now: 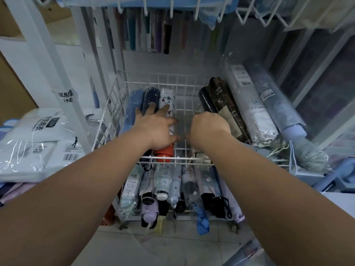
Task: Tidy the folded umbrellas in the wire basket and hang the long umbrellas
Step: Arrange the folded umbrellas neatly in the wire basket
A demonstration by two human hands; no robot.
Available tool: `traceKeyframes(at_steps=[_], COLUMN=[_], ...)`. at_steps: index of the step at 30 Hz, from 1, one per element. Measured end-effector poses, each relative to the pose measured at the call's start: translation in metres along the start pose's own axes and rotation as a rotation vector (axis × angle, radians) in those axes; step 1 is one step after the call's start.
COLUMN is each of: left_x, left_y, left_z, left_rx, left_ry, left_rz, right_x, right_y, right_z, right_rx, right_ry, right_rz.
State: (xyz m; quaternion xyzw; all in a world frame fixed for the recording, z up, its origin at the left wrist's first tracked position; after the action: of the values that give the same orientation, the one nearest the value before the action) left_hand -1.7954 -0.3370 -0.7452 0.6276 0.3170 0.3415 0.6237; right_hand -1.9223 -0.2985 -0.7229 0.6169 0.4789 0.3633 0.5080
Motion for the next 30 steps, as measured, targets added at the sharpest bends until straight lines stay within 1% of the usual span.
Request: traceKeyframes(at_steps=[3, 6, 12, 16, 18, 23, 27, 30], left_x=[0.0, 0.004, 0.006, 0.008, 0.009, 0.007, 0.009, 0.013], left_y=[-0.003, -0.008, -0.009, -0.011, -0.011, -0.014, -0.015, -0.013], left_z=[0.002, 0.008, 0.018, 0.029, 0.034, 0.034, 0.031, 0.03], left_rx=[-0.011, 0.063, 0.17, 0.224, 0.224, 0.2, 0.196, 0.202], left_ry=[0.016, 0.077, 0.097, 0.051, 0.034, -0.001, -0.013, 0.009], left_rz=[0.006, 0.01, 0.025, 0.02, 0.013, -0.04, -0.045, -0.047], right_x=[-0.004, -0.004, -0.007, -0.005, -0.003, 0.003, -0.006, -0.01], right_y=[-0.006, -0.016, -0.014, -0.021, -0.022, -0.013, -0.011, -0.012], right_z=[0.002, 0.008, 0.009, 0.009, 0.007, 0.021, 0.034, 0.04], right_rx=[0.023, 0.015, -0.28, -0.465, -0.519, -0.564, -0.569, -0.543], right_ry=[0.005, -0.007, 0.022, 0.029, 0.036, 0.123, 0.071, 0.084], right_rz=[0.063, 0.112, 0.033, 0.072, 0.066, 0.024, 0.013, 0.031])
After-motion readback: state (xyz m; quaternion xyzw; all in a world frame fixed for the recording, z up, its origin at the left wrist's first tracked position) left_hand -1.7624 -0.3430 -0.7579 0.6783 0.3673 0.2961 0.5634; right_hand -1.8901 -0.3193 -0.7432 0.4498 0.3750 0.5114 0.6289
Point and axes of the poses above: each hand's wrist, its own x-axis away from the middle knuckle, its own y-axis out of the back of the hand, z = x × y, the point moved 7 cm from there along -x, towards the middle knuckle, and after that the axes turned 9 degrees about -y, right-handed, at the moved point
